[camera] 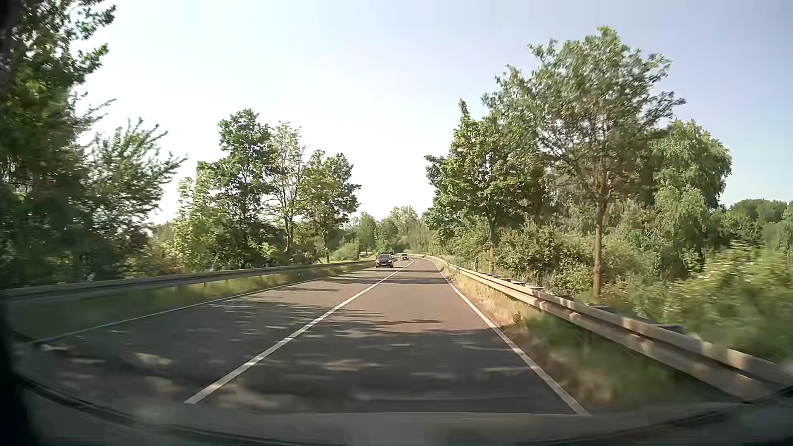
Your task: Follow the waypoints while adhering to traffic rules and regulations
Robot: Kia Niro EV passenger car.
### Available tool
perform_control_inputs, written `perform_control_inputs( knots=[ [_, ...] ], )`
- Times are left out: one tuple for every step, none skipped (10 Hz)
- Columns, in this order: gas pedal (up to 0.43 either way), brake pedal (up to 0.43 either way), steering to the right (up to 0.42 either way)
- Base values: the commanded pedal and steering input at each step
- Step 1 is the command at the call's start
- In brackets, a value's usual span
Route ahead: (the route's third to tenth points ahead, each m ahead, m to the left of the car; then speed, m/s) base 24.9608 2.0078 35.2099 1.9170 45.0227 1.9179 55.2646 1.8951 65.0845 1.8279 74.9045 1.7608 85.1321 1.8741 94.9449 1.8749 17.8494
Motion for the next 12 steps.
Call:
perform_control_inputs(
  knots=[
    [0.000,0.012,0.006],
    [0.000,0.018,0.005],
    [0.000,0.018,0.003],
    [0.000,0.018,0.000],
    [0.000,0.012,-0.004],
    [0.000,0.018,-0.004],
    [0.000,0.018,-0.003],
    [0.000,0.012,-0.003],
    [0.000,0.012,-0.001],
    [0.000,0.018,0.001],
    [0.000,0.018,0.002],
    [0.000,0.012,0.002]
  ],
)
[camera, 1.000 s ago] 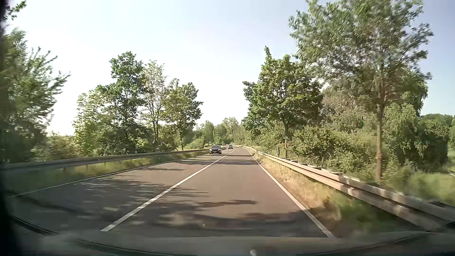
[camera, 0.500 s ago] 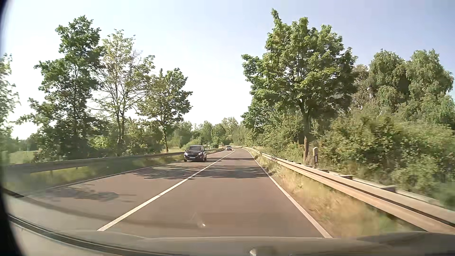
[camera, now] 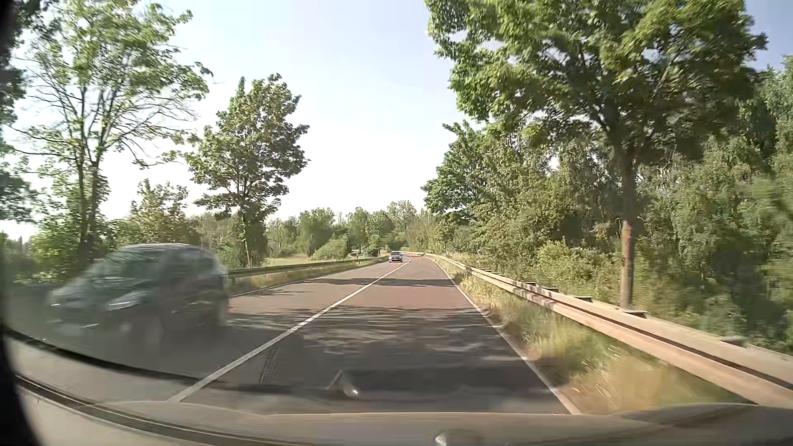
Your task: Follow the waypoints while adhering to traffic rules and regulations
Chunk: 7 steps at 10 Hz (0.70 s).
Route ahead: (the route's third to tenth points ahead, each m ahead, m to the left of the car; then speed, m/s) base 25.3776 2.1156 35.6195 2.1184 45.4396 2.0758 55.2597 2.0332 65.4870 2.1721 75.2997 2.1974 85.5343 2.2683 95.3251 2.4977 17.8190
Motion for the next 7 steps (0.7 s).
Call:
perform_control_inputs(
  knots=[
    [0.000,0.018,0.002],
    [0.000,0.018,0.002],
    [0.000,0.018,0.001],
    [0.000,0.018,0.000],
    [0.000,0.018,0.001],
    [0.000,0.018,0.000],
    [0.000,0.018,0.000]
  ],
)
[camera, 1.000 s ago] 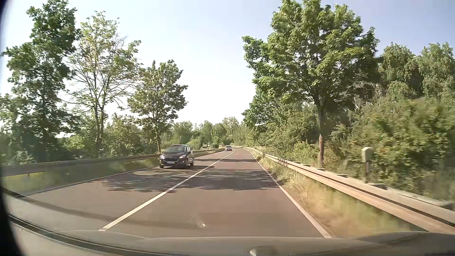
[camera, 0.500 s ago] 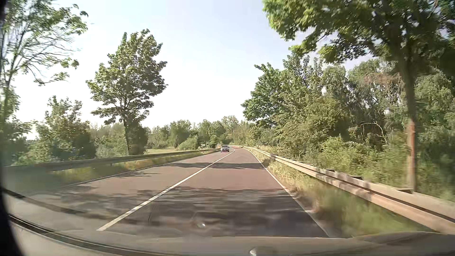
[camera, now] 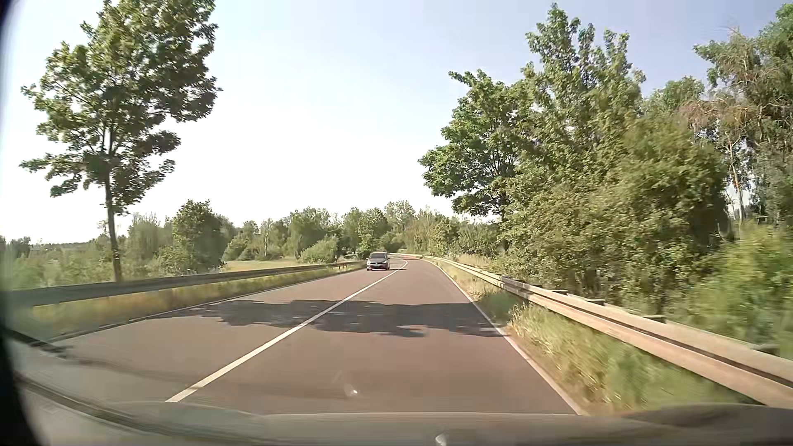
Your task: Follow the waypoints while adhering to traffic rules and regulations
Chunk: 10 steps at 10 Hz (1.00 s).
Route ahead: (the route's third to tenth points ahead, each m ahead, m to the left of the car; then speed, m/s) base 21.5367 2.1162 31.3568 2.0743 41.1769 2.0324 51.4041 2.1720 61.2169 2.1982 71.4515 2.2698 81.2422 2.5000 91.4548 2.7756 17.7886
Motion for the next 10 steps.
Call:
perform_control_inputs(
  knots=[
    [0.000,0.018,0.000],
    [0.000,0.018,0.000],
    [0.000,0.018,0.001],
    [0.000,0.018,0.001],
    [0.000,0.018,0.001],
    [0.000,0.018,0.001],
    [0.000,0.018,0.001],
    [0.000,0.018,0.001],
    [0.000,0.012,0.001],
    [0.000,0.018,0.001]
  ],
)
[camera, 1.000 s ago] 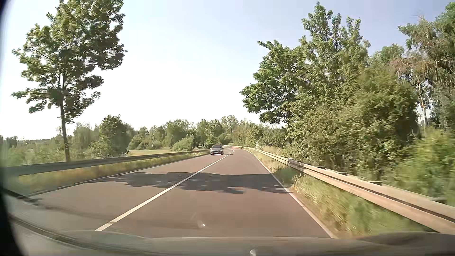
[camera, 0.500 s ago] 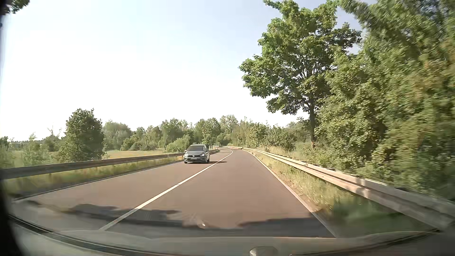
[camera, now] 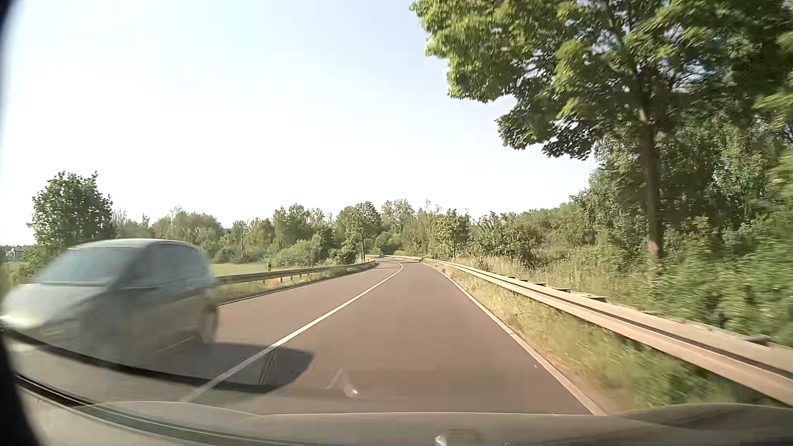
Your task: Follow the waypoints while adhering to traffic rules and regulations
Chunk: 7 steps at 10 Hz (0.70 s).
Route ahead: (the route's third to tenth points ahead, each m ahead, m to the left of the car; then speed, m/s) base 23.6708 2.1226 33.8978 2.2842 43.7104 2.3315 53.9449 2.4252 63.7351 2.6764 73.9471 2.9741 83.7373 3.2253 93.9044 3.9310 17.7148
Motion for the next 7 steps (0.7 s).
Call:
perform_control_inputs(
  knots=[
    [0.000,0.012,0.001],
    [0.000,0.018,0.001],
    [0.000,0.012,0.001],
    [0.000,0.018,0.001],
    [0.000,0.018,0.001],
    [0.000,0.018,0.002],
    [0.000,0.018,0.003]
  ],
)
